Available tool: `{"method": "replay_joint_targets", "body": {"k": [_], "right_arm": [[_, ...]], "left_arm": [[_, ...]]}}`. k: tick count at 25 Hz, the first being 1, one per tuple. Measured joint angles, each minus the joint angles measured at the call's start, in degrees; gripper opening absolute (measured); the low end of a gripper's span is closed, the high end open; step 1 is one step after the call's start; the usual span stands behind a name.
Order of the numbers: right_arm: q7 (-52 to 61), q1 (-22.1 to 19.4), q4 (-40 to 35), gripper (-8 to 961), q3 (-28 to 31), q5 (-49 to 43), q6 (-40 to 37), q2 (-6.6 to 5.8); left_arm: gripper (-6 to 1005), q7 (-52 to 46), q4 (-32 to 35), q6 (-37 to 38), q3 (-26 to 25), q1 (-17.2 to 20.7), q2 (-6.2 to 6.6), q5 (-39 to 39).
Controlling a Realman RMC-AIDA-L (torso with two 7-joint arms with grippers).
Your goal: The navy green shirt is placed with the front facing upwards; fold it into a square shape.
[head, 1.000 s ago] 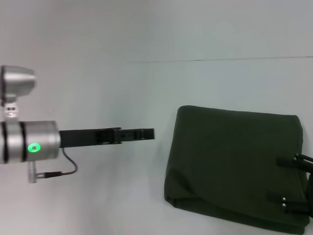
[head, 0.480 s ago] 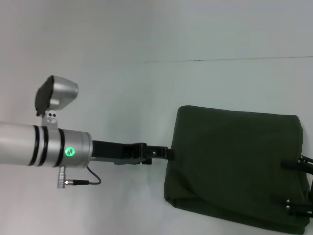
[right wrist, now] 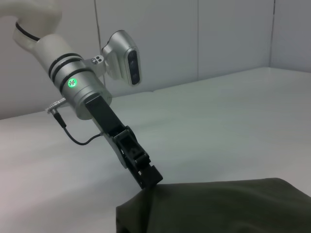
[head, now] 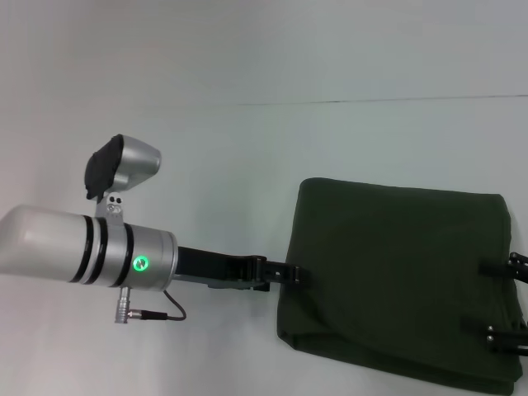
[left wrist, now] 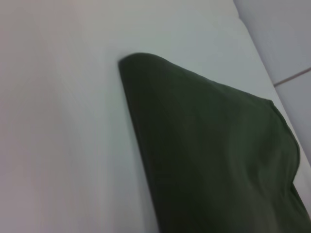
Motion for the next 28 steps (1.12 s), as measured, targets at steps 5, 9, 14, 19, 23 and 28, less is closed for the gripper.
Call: {"method": "replay_joint_targets", "body": {"k": [5, 9, 14, 19, 23, 28], "right_arm": [[1.12, 0.09, -0.86, 926, 0.37, 0.01, 0.36, -0.02], [1.31, 0.07, -1.53, 926, 0.81, 0.05, 0.36, -0.04], [1.37, 0.06, -1.58, 925, 1.55, 0.05, 0.38, -0.07], [1.43, 0.09, -1.58, 925, 1.80, 0.04, 0.44, 0.04], [1.43, 0.09, -1.58, 926, 2.13, 0.05, 0.47, 0.17], [1.43, 0.09, -1.57, 926, 2.40, 0.18, 0.47, 0.29]], "left_arm": [[906, -0.07, -0.05, -0.21, 0.54, -0.83, -0.77, 0.00], [907, -0.03, -0.06, -0.24, 1.16, -1.47, -1.39, 0.00], [853, 0.41, 0.17, -0.88, 4.69, -2.19, -1.87, -0.02], [680, 0.39, 0.36, -1.77, 5.69, -2.36, -1.89, -0.10], [593, 0.51, 0.46, -1.84, 5.60, -2.38, -1.92, -0.28], [471, 0.49, 0.55, -1.84, 5.51, -2.39, -1.94, -0.50]]}}
